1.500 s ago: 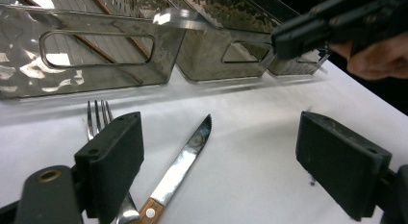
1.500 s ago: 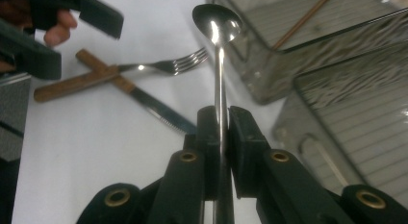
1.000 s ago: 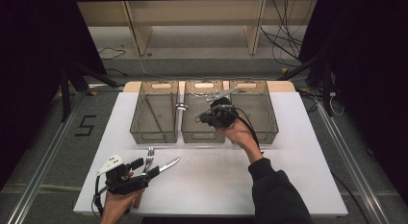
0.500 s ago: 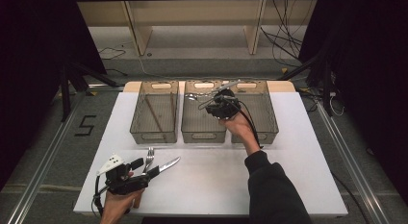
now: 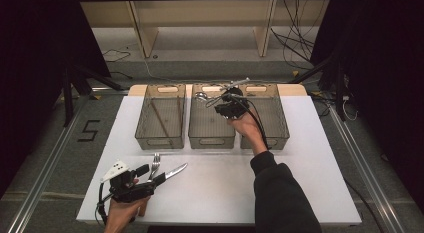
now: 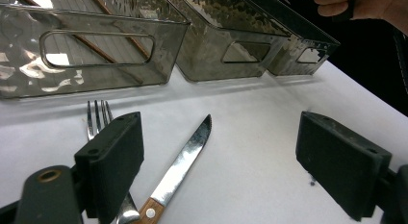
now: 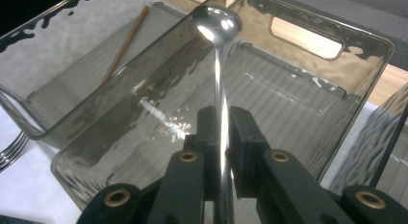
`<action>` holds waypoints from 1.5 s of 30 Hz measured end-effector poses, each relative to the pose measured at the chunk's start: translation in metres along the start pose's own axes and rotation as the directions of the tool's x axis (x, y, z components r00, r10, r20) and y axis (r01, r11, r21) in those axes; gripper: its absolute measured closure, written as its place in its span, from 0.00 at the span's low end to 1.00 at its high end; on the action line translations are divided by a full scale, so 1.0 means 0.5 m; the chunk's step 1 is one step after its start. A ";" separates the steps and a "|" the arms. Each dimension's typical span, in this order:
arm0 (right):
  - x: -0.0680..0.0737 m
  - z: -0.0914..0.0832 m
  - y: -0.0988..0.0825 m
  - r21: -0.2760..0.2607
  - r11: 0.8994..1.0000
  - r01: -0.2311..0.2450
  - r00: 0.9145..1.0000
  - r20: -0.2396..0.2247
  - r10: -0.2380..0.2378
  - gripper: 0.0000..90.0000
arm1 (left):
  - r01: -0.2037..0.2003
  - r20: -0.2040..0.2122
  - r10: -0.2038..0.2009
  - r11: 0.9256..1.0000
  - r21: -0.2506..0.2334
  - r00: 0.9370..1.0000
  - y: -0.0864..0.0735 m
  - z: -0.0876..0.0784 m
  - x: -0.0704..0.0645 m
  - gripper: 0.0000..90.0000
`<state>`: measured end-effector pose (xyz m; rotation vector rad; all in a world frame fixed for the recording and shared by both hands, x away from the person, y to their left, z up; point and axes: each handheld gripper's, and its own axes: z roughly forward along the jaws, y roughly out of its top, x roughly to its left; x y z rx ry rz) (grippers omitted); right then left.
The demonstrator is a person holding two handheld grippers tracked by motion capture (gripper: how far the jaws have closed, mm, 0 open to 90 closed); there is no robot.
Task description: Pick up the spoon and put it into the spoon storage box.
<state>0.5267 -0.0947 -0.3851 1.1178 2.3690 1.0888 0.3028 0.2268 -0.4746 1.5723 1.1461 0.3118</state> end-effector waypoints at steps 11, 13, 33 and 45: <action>-0.005 0.020 -0.001 0.024 1.000 -0.013 1.000 0.017 0.013 0.94 | 0.000 0.001 0.000 1.000 0.000 1.000 0.000 0.000 0.000 0.19; -0.004 0.022 -0.001 0.025 1.000 -0.016 1.000 0.015 0.016 0.94 | -0.004 0.002 0.004 1.000 0.003 1.000 0.000 -0.001 0.001 0.19; 0.003 0.018 0.014 0.039 0.999 -0.022 0.998 -0.050 0.023 0.49 | -0.001 0.001 0.001 1.000 0.002 1.000 0.000 0.000 0.000 0.19; 0.018 -0.039 0.000 -0.008 1.000 -0.003 0.995 -0.099 0.002 0.35 | 0.002 -0.005 -0.002 1.000 0.004 1.000 0.001 -0.002 0.004 0.19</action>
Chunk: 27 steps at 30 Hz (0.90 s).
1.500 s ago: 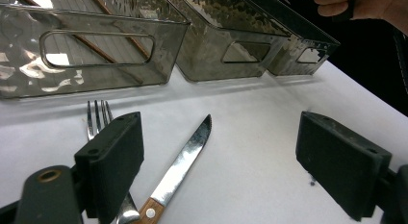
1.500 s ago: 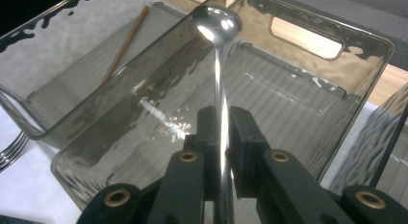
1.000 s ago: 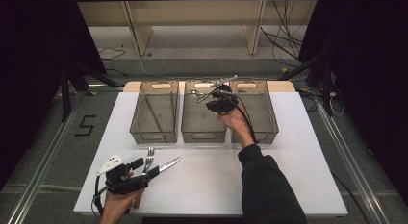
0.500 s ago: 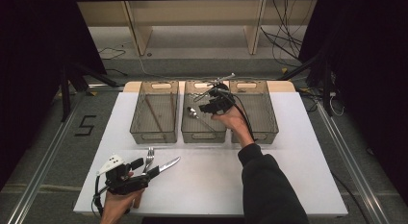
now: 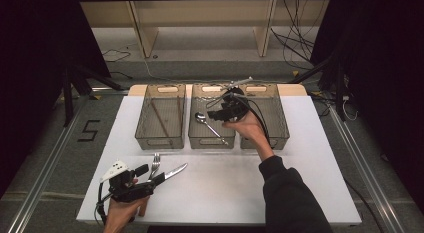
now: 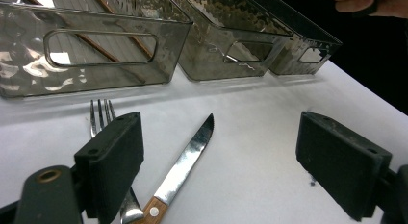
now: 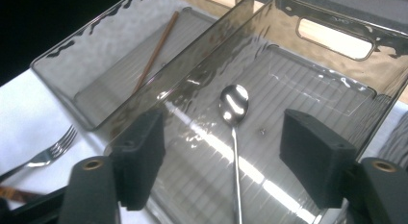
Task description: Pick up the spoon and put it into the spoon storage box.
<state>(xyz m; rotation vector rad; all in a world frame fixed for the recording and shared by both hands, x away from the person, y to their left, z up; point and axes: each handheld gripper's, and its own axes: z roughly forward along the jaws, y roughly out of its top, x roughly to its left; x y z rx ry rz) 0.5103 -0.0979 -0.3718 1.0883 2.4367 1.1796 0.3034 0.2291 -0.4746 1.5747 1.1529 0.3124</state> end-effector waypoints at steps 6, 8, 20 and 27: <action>0.026 -0.039 -0.027 -0.032 0.999 0.025 0.999 -0.034 -0.026 0.31 | 0.002 -0.013 -0.002 1.000 -0.001 1.000 0.002 -0.003 0.005 0.19; 0.036 -0.055 -0.039 -0.048 0.998 0.032 0.998 -0.050 -0.034 0.31 | -0.001 -0.015 0.001 1.000 -0.001 1.000 0.003 -0.005 0.006 0.19; 0.087 -0.119 -0.109 -0.101 0.993 0.068 0.992 -0.102 -0.079 0.30 | 0.020 -0.048 -0.019 0.999 0.038 0.999 0.015 -0.014 0.012 0.19; 0.091 -0.142 -0.172 -0.122 0.991 0.053 0.990 -0.124 -0.068 0.30 | 0.022 -0.091 -0.012 0.994 0.104 0.996 0.025 -0.019 0.014 0.19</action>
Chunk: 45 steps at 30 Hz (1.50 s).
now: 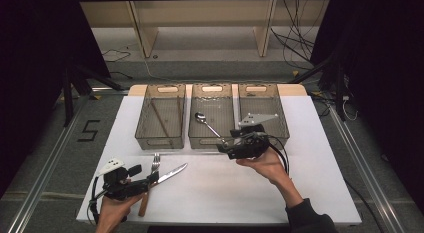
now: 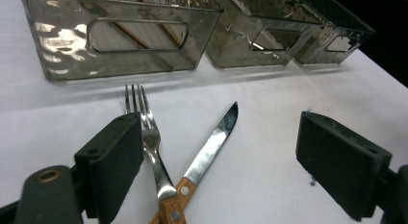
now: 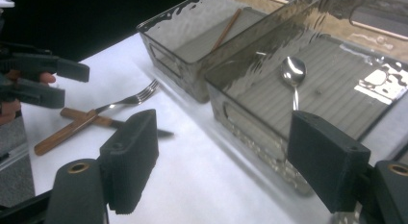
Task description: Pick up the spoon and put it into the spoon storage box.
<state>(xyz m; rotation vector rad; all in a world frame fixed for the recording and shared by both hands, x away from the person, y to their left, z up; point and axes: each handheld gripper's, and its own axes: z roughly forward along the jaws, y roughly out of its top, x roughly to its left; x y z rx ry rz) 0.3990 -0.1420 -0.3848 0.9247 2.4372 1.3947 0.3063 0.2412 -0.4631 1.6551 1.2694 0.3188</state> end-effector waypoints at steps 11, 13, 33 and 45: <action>0.012 -0.031 -0.063 -0.035 0.999 -0.017 1.000 -0.006 0.017 0.30 | -0.021 -0.057 0.027 0.995 0.099 0.998 0.004 0.001 -0.004 0.19; 0.014 -0.034 -0.073 -0.041 0.999 -0.020 1.000 -0.010 0.020 0.30 | -0.027 -0.065 0.035 0.993 0.119 0.997 0.004 0.002 -0.004 0.19; -0.003 -0.077 -0.176 -0.088 0.993 -0.083 0.996 0.011 0.084 0.29 | -0.045 -0.100 0.072 0.966 0.256 0.992 0.006 0.014 -0.015 0.23; -0.001 -0.084 -0.202 -0.085 0.991 -0.099 0.994 0.028 0.102 0.25 | -0.051 -0.122 0.095 0.944 0.327 0.988 -0.005 0.019 -0.019 0.27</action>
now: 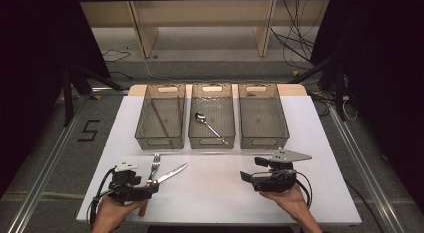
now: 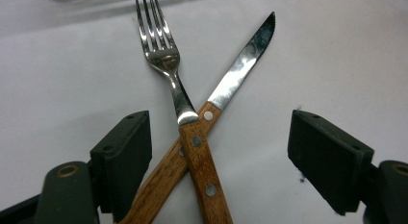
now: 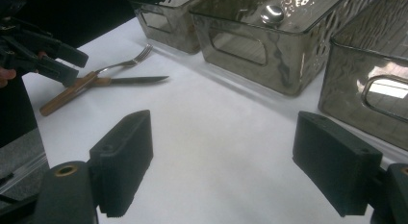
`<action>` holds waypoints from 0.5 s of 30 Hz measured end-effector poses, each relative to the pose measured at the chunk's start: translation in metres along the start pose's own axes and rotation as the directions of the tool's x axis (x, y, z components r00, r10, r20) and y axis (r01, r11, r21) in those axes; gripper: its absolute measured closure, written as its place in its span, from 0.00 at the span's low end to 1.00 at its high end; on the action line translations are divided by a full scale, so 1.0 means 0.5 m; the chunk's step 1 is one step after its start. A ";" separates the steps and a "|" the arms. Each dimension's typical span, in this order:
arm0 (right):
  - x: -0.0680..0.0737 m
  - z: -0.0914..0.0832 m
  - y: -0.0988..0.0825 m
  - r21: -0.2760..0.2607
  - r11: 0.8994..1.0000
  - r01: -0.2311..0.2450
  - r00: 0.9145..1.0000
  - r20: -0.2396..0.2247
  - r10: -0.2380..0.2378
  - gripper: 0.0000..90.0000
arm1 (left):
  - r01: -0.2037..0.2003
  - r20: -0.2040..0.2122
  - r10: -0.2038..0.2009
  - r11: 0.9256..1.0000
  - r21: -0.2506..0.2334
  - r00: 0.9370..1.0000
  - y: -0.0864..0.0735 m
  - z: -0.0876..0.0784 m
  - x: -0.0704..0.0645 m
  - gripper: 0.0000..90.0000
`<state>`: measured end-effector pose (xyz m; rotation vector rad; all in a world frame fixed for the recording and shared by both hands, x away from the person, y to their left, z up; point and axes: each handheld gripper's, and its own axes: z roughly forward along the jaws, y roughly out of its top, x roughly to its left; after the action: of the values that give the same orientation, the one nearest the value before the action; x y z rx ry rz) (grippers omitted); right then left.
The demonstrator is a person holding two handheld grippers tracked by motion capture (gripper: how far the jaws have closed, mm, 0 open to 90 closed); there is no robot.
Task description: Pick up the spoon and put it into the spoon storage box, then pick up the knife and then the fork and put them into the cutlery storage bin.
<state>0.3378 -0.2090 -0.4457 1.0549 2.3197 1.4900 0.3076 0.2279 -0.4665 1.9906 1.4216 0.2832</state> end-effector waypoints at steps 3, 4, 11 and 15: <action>-0.001 -0.005 -0.005 -0.007 1.000 -0.005 1.000 0.005 0.005 0.24 | -0.006 -0.006 0.006 1.000 0.009 1.000 -0.001 0.000 -0.002 0.28; -0.001 -0.007 -0.006 -0.007 1.000 -0.007 1.000 0.006 0.007 0.24 | -0.012 -0.008 0.012 1.000 0.015 1.000 -0.002 0.000 -0.002 0.29; -0.002 -0.013 -0.015 -0.011 1.000 -0.019 1.000 0.009 0.019 0.23 | -0.016 -0.034 0.017 0.999 0.036 0.999 -0.005 0.002 -0.003 0.34; -0.002 -0.011 -0.020 -0.004 1.000 -0.021 1.000 0.009 0.021 0.23 | -0.014 -0.045 0.015 0.999 0.039 0.999 -0.007 0.003 -0.004 0.37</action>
<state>0.3310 -0.2160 -0.4521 1.0858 2.3052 1.4934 0.3049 0.2259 -0.4696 2.0382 1.4516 0.3109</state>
